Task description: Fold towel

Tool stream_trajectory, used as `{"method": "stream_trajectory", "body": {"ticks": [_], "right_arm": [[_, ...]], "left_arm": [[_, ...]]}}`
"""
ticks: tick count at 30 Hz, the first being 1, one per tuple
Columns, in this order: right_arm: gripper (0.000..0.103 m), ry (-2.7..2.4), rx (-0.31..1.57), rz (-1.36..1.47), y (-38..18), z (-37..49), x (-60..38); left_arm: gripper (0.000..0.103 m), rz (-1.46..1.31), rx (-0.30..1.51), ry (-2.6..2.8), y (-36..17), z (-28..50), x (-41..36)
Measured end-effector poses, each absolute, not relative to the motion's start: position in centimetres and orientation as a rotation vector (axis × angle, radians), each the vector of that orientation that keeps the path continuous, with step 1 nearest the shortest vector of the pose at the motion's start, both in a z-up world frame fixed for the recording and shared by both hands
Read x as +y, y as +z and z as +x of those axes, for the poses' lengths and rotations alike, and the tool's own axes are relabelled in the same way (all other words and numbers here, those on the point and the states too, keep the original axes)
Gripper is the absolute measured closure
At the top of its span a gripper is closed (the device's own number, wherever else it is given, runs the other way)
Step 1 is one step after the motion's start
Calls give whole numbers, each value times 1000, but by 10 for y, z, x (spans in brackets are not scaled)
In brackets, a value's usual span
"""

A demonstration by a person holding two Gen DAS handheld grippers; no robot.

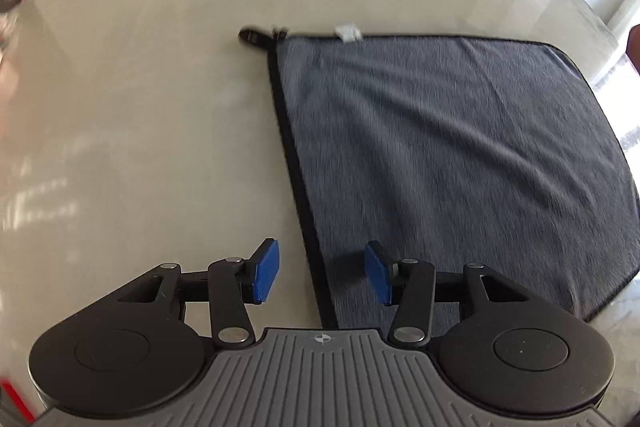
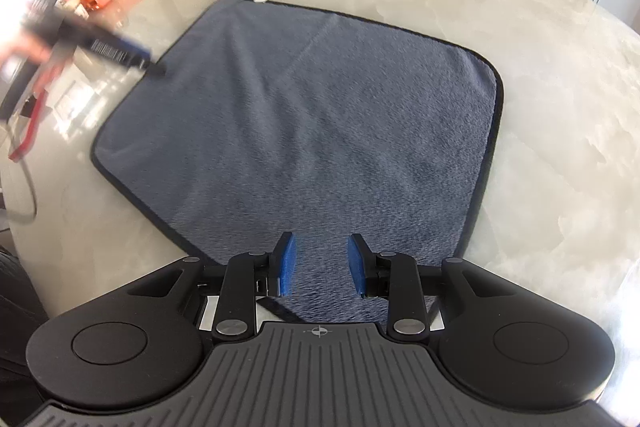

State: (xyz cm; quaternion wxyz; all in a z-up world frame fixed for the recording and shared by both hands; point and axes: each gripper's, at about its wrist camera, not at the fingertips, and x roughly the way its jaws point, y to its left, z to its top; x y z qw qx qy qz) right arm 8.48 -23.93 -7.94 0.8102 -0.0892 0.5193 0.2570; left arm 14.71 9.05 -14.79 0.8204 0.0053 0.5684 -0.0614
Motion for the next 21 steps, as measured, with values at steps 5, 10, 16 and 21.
{"method": "stream_trajectory", "body": {"ticks": [5, 10, 16, 21], "right_arm": [[71, 556, 1085, -174, -76, 71, -232], [70, 569, 1088, -165, -76, 62, -228], [69, 554, 1070, -161, -70, 55, -232], [69, 533, 1063, -151, -69, 52, -238]], "left_arm": [[44, -98, 1199, -70, -142, 125, 101], [45, -108, 1177, -31, -140, 124, 99], [67, -50, 1164, -47, -138, 121, 87], [96, -100, 1176, -99, -135, 121, 85]]}}
